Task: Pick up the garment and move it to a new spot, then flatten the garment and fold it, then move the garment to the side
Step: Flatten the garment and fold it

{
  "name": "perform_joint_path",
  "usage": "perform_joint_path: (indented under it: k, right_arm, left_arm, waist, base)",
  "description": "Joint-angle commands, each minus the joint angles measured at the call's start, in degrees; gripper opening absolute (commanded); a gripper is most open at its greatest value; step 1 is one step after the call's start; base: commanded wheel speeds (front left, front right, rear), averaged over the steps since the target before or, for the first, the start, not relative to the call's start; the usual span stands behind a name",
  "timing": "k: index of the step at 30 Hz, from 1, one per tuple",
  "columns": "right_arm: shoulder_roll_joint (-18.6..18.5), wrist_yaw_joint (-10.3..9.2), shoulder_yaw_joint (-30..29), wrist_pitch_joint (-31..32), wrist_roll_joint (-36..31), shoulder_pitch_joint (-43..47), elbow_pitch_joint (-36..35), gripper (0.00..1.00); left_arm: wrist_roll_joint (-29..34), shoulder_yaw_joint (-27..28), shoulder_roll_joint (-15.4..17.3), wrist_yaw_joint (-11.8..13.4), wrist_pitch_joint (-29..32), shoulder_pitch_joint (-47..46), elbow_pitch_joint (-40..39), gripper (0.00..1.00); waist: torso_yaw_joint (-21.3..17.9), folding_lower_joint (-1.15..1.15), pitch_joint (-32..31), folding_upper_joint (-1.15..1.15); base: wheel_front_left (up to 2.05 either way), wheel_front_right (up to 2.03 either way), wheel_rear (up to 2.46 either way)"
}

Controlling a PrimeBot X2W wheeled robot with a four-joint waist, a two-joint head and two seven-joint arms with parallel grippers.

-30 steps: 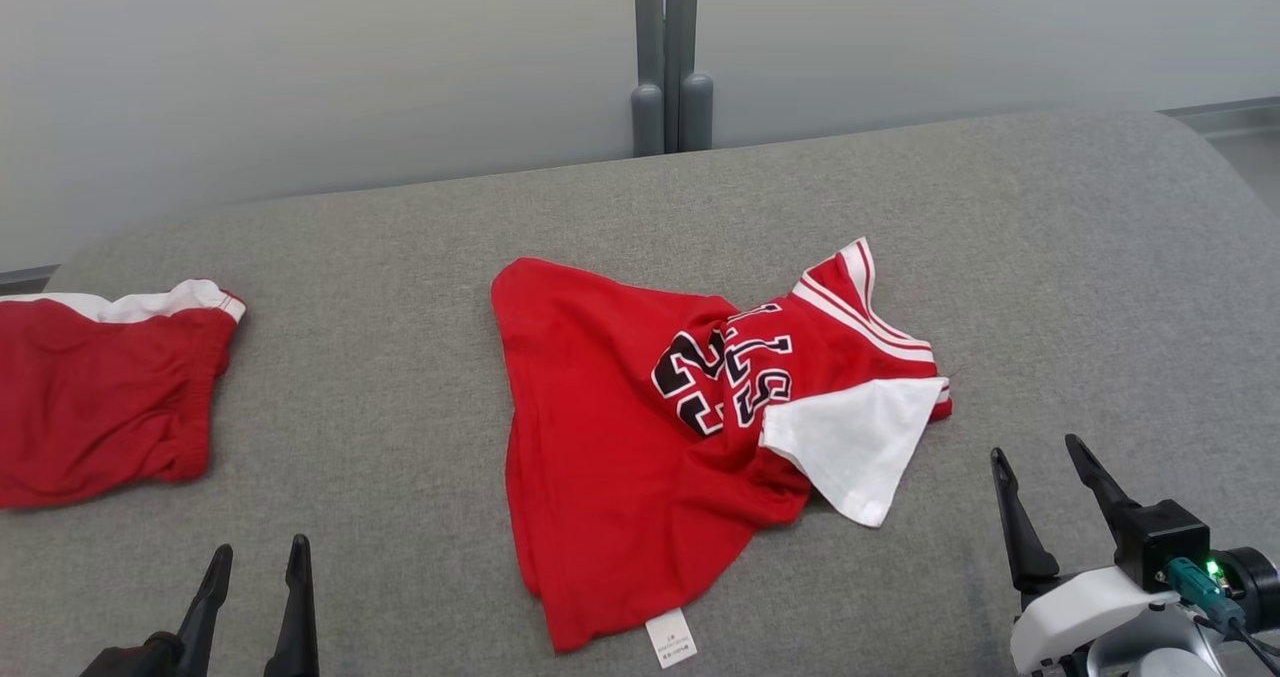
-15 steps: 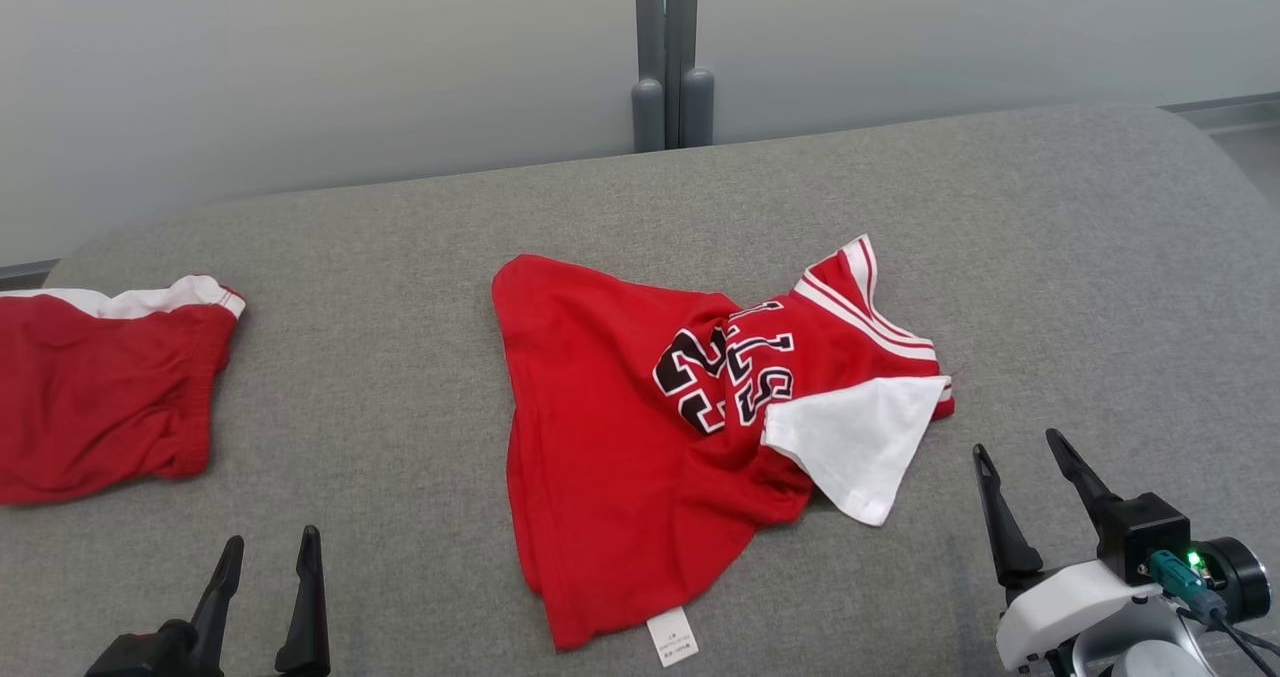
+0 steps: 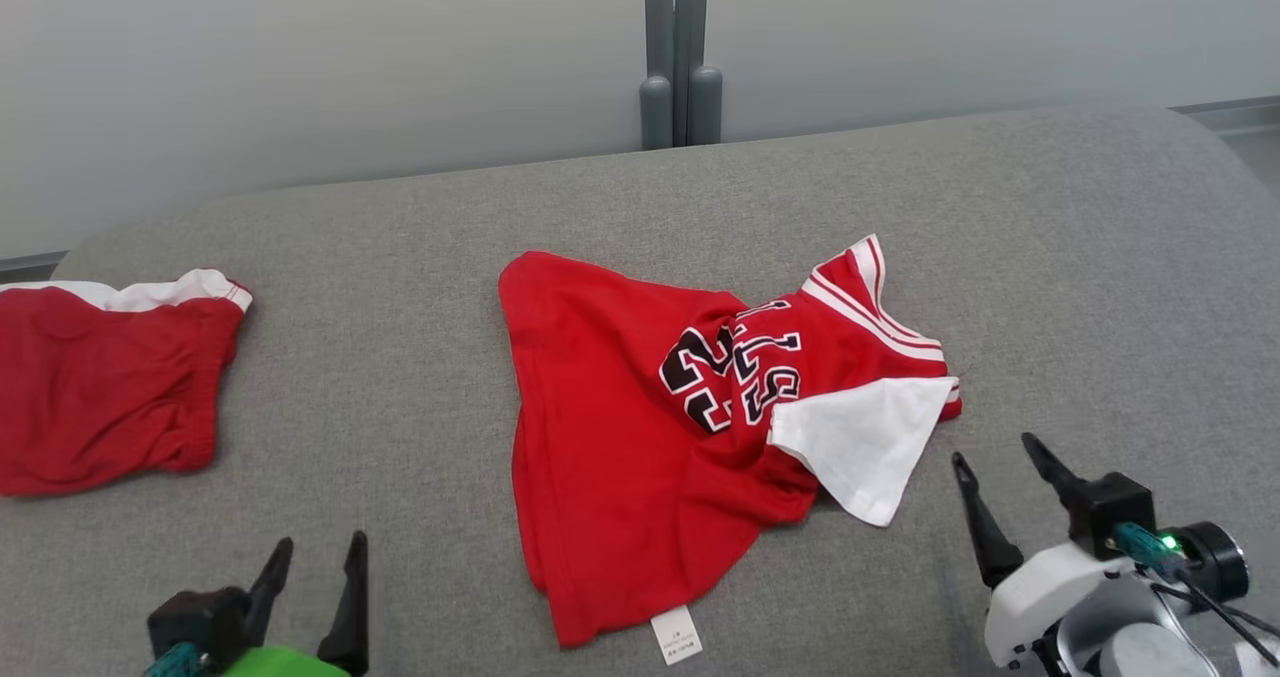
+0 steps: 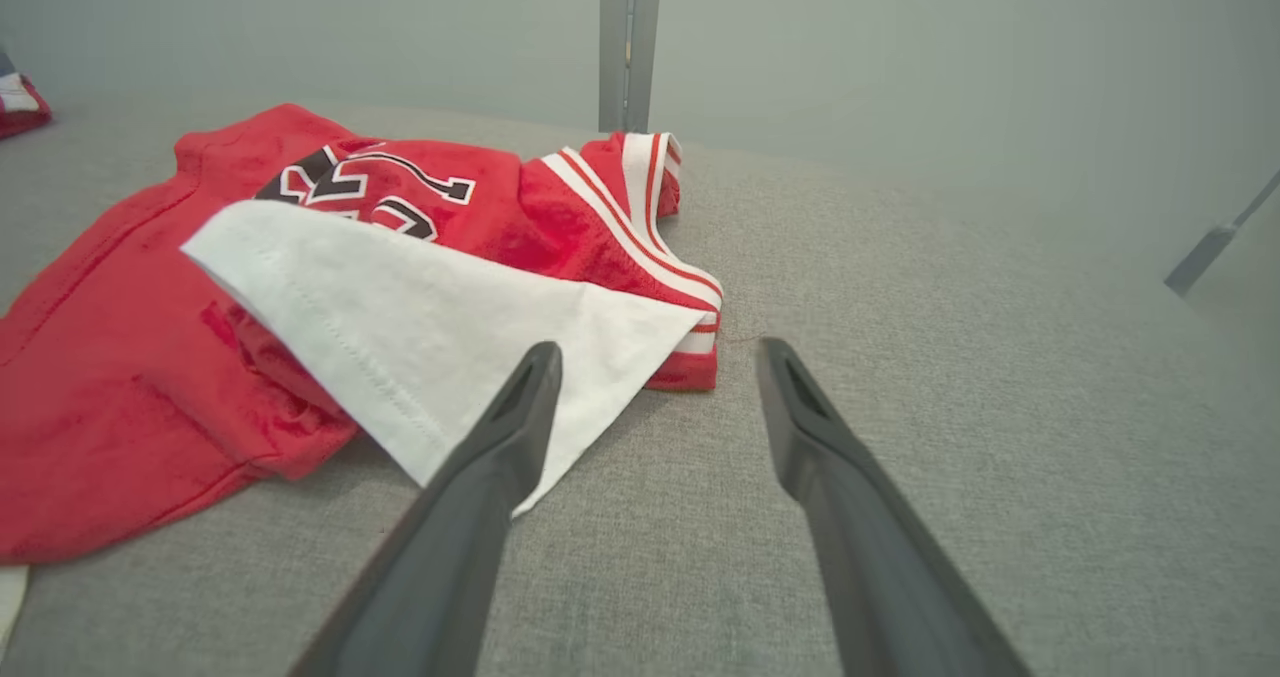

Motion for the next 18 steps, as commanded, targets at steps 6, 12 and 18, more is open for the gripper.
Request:
perform_joint_path:
  k: [6,12,18]
  right_arm:
    - [-4.45,-0.03,7.22,17.73,3.06,-5.22,-1.59,1.00]
    - [-9.02,-0.03,15.27,33.42,9.17,-9.69,-3.10,1.00]
    - [-11.29,-0.02,18.57,37.98,12.92,-12.76,-3.80,1.00]
  left_arm:
    - [-2.60,-5.59,-0.22,0.53,19.49,-1.44,-9.61,1.00]
    - [-7.71,-11.06,-0.84,-0.70,31.44,-2.76,-16.46,1.00]
    - [-9.79,-13.45,-1.67,-0.41,36.82,-3.73,-17.42,1.00]
  waist:
    - [-0.09,0.00,2.73,0.00]
    - [0.34,0.00,6.80,0.00]
    - [0.83,0.00,11.07,0.00]
  base:
    - [0.00,0.00,0.00]
    - [0.00,0.00,0.00]
    - [0.00,0.00,0.00]
